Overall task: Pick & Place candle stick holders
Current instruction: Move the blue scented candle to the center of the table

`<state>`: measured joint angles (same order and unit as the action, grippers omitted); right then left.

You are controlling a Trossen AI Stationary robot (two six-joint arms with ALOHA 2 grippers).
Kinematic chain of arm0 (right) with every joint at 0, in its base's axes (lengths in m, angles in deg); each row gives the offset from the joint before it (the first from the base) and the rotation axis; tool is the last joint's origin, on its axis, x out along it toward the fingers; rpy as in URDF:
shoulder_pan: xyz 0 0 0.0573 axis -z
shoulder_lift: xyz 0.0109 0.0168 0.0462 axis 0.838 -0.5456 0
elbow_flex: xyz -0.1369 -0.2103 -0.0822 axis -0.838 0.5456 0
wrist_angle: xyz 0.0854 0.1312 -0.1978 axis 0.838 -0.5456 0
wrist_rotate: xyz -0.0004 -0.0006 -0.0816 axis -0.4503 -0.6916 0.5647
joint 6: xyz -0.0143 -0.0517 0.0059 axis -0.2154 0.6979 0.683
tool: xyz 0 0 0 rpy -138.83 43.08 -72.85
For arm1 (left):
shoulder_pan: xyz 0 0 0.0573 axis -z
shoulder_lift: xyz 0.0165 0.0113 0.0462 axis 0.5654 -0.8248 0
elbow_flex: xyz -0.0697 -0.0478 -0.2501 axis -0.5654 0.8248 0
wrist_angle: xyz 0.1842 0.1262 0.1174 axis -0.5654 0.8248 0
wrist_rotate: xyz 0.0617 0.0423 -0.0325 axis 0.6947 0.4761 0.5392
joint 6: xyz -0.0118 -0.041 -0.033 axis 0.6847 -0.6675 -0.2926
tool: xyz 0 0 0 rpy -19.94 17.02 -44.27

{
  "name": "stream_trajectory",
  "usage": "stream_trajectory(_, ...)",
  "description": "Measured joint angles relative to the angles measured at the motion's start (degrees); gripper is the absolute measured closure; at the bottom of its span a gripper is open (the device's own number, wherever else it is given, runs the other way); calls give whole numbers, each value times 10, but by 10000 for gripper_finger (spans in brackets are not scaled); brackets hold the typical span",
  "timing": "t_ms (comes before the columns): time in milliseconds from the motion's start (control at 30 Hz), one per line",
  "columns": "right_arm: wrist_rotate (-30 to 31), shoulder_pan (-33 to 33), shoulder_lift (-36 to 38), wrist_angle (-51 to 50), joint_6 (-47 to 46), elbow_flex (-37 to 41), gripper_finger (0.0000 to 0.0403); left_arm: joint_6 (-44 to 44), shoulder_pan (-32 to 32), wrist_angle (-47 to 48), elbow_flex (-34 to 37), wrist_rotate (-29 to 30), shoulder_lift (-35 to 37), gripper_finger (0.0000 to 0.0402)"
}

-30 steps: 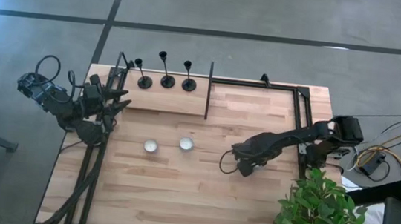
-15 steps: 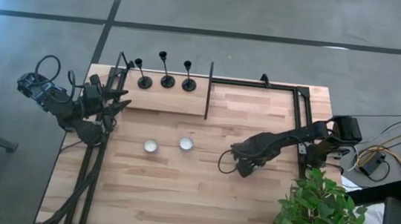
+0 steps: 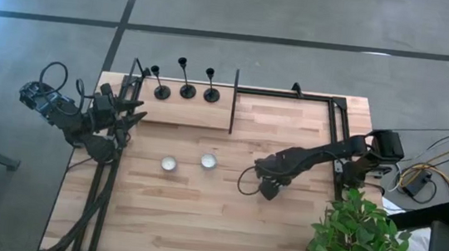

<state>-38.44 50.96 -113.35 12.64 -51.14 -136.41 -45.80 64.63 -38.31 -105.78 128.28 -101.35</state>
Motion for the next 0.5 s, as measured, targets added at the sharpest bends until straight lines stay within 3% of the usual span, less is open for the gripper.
stream_trajectory(267, 0, 0, -38, 8, 92, -73, 120, -1, 0, 0, 0, 0, 0, 234)
stream_trajectory(500, -9, 0, -140, -18, 188, -193, 120, -7, 0, 0, 0, 0, 0, 234)
